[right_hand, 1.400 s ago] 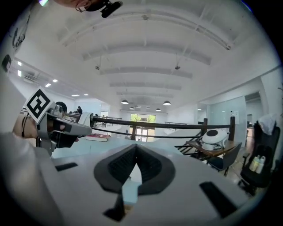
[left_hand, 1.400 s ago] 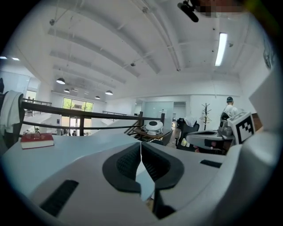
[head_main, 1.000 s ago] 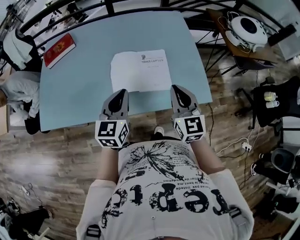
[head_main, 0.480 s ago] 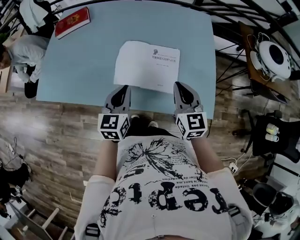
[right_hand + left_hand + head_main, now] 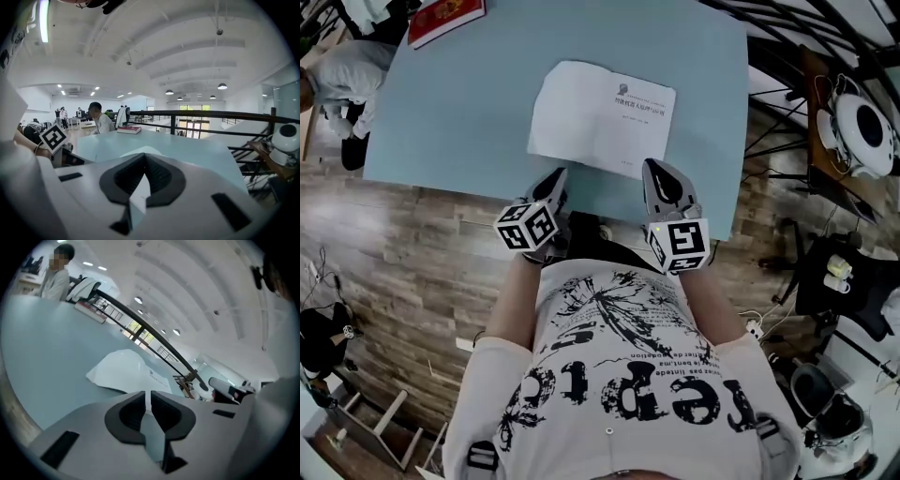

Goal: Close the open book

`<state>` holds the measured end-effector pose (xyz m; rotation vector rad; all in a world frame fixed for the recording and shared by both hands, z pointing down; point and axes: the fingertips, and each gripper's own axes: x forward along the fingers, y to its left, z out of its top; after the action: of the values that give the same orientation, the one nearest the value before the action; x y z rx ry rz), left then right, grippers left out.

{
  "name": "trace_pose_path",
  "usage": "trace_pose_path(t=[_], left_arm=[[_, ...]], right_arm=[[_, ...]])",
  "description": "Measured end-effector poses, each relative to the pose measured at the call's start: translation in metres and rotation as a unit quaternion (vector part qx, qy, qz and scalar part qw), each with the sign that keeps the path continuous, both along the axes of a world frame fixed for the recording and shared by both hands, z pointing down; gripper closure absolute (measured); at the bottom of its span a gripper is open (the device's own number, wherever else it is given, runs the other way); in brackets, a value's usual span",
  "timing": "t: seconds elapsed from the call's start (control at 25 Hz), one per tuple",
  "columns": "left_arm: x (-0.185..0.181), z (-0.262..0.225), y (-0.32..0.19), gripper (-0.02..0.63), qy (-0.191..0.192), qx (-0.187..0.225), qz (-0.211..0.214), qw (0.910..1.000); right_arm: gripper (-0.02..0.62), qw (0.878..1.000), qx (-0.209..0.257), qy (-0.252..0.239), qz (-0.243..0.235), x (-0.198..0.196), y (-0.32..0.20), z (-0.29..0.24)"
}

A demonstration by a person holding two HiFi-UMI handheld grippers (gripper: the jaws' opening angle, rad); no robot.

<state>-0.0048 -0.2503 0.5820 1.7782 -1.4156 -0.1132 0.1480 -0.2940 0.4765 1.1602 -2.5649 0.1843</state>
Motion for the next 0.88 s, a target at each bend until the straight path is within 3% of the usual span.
trace_pose_path(t=[0.04, 0.08, 0.2, 0.36, 0.72, 0.8, 0.88], left_arm=[[-0.002, 0.008, -0.002, 0.553, 0.041, -0.009, -0.014, 0.999], [-0.004, 0.015, -0.004, 0.484, 0.084, -0.016, -0.031, 0.9958], [-0.016, 0.03, -0.012, 0.441, 0.18, -0.033, -0.088, 0.9791], [-0.029, 0.043, -0.019, 0.42, 0.227, -0.042, -0.125, 0.9648], [-0.044, 0.051, -0.041, 0.419, 0.346, -0.024, -0.179, 0.9208], [-0.045, 0.055, -0.041, 0.459, 0.364, -0.029, -0.198, 0.9097], [-0.047, 0.059, -0.04, 0.542, 0.38, -0.033, -0.216, 0.8991]], right_arm=[[0.584, 1.0, -0.003, 0.003, -0.002, -0.002, -0.001, 0.003], [0.584, 1.0, -0.005, 0.006, -0.003, -0.003, -0.002, 0.006], [0.584, 1.0, -0.014, 0.013, -0.003, -0.005, -0.007, 0.015], [0.584, 0.999, -0.023, 0.023, 0.0, -0.004, -0.013, 0.021], [0.584, 0.999, -0.025, 0.036, 0.009, -0.004, -0.021, 0.025], [0.584, 0.999, -0.025, 0.036, 0.013, -0.001, -0.022, 0.025], [0.584, 0.999, -0.026, 0.036, 0.017, 0.003, -0.023, 0.025]])
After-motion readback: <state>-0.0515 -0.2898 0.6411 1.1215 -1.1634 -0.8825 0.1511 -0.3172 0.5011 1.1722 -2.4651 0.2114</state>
